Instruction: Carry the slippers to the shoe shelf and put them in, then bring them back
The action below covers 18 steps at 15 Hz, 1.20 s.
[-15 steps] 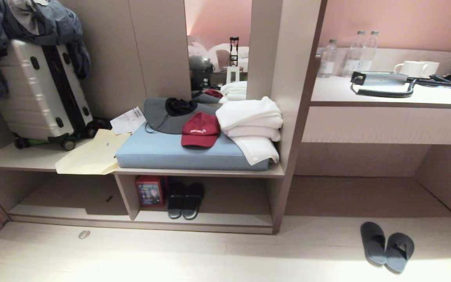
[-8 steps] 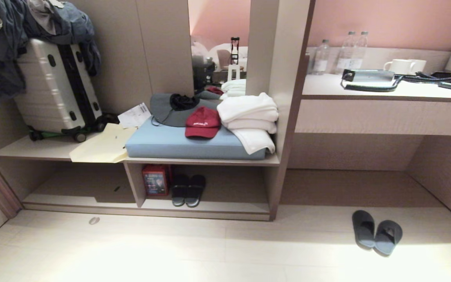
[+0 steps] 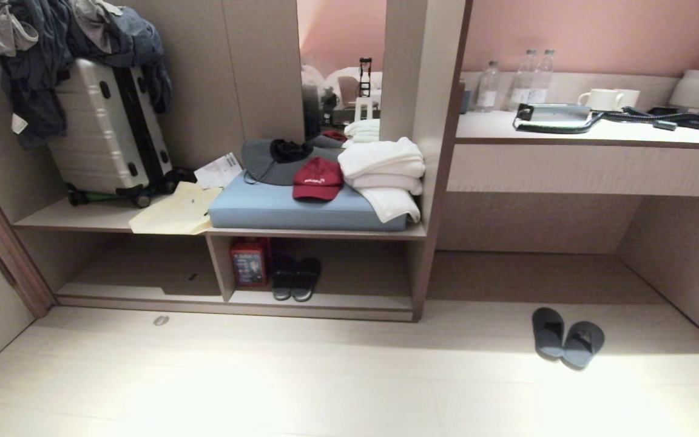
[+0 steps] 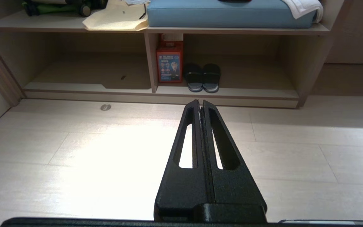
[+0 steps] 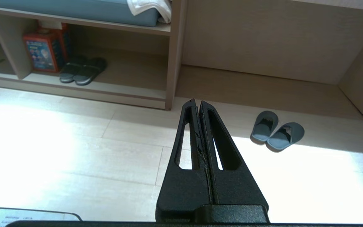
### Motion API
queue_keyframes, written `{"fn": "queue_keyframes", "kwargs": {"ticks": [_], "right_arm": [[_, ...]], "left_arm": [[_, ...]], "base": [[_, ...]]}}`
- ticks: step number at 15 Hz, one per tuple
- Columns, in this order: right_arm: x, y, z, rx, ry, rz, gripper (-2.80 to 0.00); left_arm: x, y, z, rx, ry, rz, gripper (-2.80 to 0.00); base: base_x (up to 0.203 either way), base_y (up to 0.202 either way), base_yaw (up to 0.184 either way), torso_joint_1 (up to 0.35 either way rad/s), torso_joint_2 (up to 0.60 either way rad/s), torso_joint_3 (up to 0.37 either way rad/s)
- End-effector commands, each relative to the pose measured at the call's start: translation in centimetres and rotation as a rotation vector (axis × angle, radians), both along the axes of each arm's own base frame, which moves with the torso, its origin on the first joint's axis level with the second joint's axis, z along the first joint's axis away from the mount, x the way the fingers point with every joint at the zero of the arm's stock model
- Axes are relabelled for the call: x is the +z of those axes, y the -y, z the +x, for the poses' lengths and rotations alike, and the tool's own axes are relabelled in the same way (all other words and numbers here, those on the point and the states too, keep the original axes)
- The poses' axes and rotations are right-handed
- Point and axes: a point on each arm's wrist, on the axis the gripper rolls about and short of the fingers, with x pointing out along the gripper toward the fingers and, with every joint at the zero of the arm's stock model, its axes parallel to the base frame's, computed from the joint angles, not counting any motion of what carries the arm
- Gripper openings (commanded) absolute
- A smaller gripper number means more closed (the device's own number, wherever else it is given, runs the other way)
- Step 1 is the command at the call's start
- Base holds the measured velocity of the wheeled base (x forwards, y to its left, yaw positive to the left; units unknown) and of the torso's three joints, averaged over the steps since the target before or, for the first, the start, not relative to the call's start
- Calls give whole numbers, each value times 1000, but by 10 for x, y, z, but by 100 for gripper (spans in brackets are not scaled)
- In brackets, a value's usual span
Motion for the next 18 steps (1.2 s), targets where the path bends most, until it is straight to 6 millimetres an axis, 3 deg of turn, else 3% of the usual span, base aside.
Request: {"fn": "queue_keyframes", "kwargs": {"ticks": [1, 18], "right_arm": [[0, 0, 0, 0, 1, 0, -280], [0, 0, 0, 0, 1, 1, -280]], "left_arm": [[0, 0, 0, 0, 0, 0, -280], [0, 0, 0, 0, 0, 1, -280]], "base": [[-197, 0, 2, 2, 5, 4], [-195, 0, 1, 2, 2, 2]]}}
